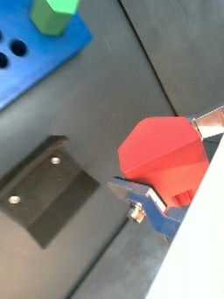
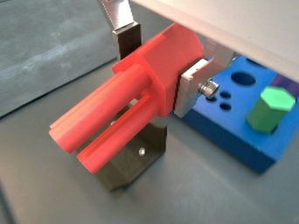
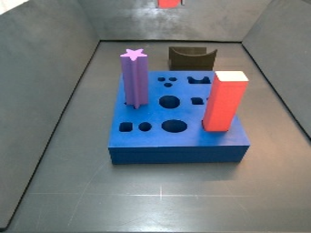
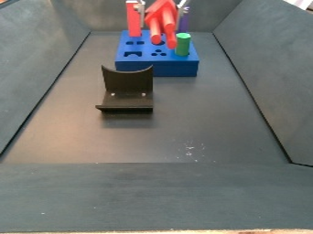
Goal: Pick up the 3 prong object. Move up. Rotate the 3 prong object. Place the 3 prong object on the fixture. Regrasp the 3 prong object. Move to above the board. Insert the 3 prong object.
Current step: Place the 3 prong object on the fixture.
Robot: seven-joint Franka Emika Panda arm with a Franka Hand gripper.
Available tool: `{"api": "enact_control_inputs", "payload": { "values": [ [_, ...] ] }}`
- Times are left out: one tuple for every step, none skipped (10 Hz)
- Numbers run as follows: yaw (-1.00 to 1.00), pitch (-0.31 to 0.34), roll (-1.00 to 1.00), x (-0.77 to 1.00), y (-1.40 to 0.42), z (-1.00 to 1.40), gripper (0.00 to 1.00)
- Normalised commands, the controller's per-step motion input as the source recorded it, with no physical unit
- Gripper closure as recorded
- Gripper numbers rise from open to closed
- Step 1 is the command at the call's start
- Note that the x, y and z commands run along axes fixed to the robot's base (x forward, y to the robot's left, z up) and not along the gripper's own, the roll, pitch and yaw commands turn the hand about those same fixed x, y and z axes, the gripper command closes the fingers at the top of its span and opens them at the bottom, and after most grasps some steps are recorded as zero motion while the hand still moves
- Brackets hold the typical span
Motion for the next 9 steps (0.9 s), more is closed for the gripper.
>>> {"api": "enact_control_inputs", "payload": {
  "values": [
    [-0.07, 0.084, -1.0, 1.0, 0.0, 0.01, 1.0],
    [-0.07, 0.093, -1.0, 1.0, 0.02, 0.0, 1.0],
    [-0.08, 0.102, -1.0, 0.91, 0.03, 0.0, 1.0],
    [-0.08, 0.108, -1.0, 0.83, 0.03, -0.01, 1.0],
    [-0.1, 0.114, -1.0, 0.73, 0.04, -0.01, 1.0],
    [-0.1, 0.116, -1.0, 0.68, 0.04, -0.01, 1.0],
    [-0.11, 0.122, -1.0, 0.57, 0.05, -0.02, 1.0],
    [-0.13, 0.123, -1.0, 0.5, 0.05, -0.02, 1.0],
    [-0.15, 0.127, -1.0, 0.41, 0.05, -0.02, 1.0]
  ]
}}
